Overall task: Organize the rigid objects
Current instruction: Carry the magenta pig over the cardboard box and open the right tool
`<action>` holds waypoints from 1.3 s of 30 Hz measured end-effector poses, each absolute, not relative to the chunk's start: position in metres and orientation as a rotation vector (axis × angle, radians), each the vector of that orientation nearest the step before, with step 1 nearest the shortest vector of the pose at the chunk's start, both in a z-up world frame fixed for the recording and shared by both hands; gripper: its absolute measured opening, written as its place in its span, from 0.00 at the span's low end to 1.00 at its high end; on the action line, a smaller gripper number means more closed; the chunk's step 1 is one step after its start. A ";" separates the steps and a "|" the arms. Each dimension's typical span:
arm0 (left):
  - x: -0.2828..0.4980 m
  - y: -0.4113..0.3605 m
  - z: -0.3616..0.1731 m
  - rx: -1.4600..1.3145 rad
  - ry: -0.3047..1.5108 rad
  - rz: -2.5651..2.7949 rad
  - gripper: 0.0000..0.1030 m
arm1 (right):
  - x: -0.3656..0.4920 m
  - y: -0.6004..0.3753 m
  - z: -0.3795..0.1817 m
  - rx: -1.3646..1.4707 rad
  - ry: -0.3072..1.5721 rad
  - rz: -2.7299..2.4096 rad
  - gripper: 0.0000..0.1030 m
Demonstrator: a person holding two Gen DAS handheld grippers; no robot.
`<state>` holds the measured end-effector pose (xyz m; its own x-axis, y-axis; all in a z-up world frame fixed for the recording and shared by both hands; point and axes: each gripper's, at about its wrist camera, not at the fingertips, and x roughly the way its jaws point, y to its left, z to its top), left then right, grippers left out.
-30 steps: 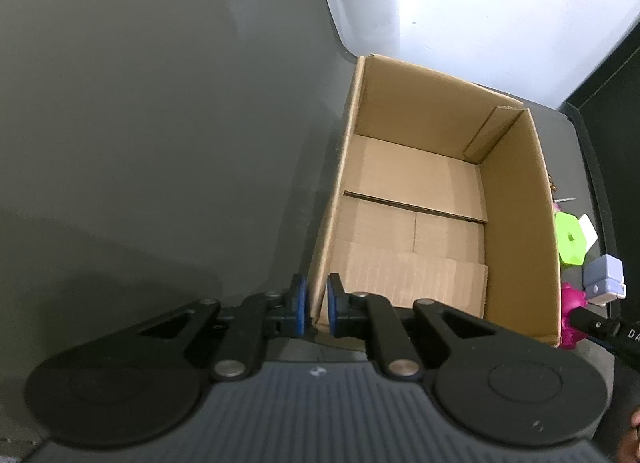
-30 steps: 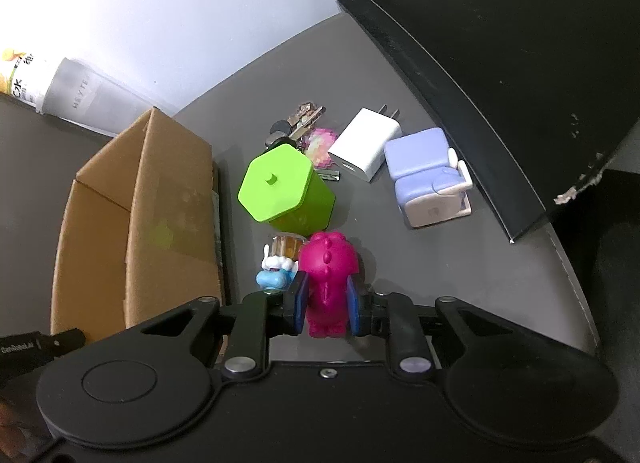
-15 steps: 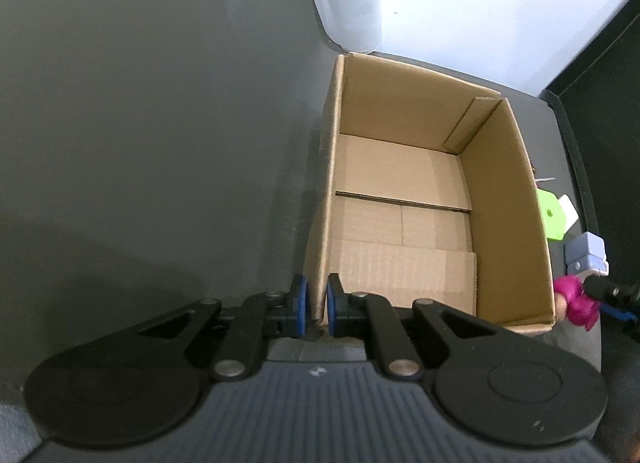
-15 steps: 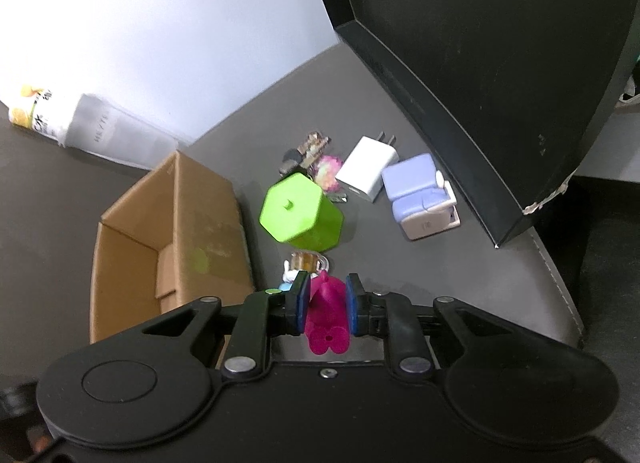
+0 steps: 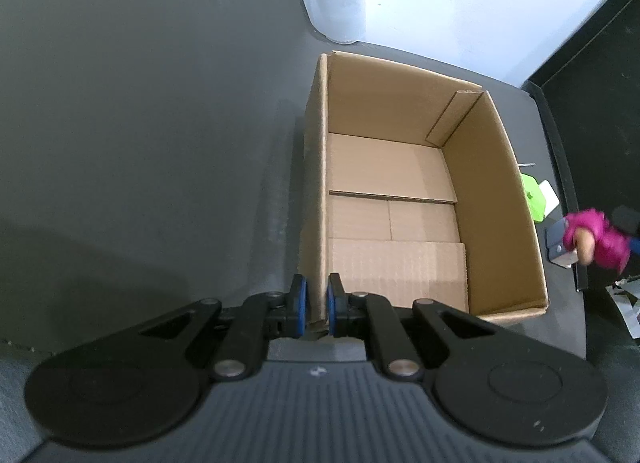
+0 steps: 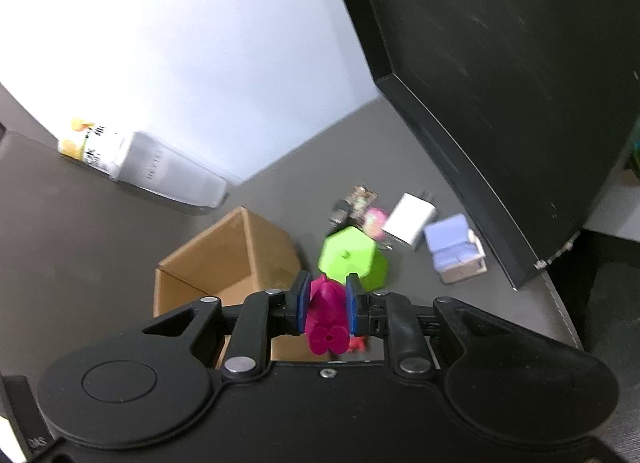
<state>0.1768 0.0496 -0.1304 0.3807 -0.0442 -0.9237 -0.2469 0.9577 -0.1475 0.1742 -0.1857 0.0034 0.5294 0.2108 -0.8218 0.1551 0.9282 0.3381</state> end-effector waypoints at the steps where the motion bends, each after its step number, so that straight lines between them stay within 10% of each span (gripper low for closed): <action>1: 0.177 0.050 -0.130 -0.282 1.178 0.129 0.09 | 0.176 -0.183 0.006 0.397 1.015 0.041 0.18; 39: 0.174 0.078 -0.124 -0.351 1.188 0.070 0.10 | 0.234 -0.056 -0.062 0.318 1.143 0.168 0.18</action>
<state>0.1739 0.0777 -0.1237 0.3782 -0.1298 -0.9166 -0.2368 0.9436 -0.2313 0.2338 -0.0560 -0.0616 0.4089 0.2917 -0.8647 0.0306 0.9426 0.3325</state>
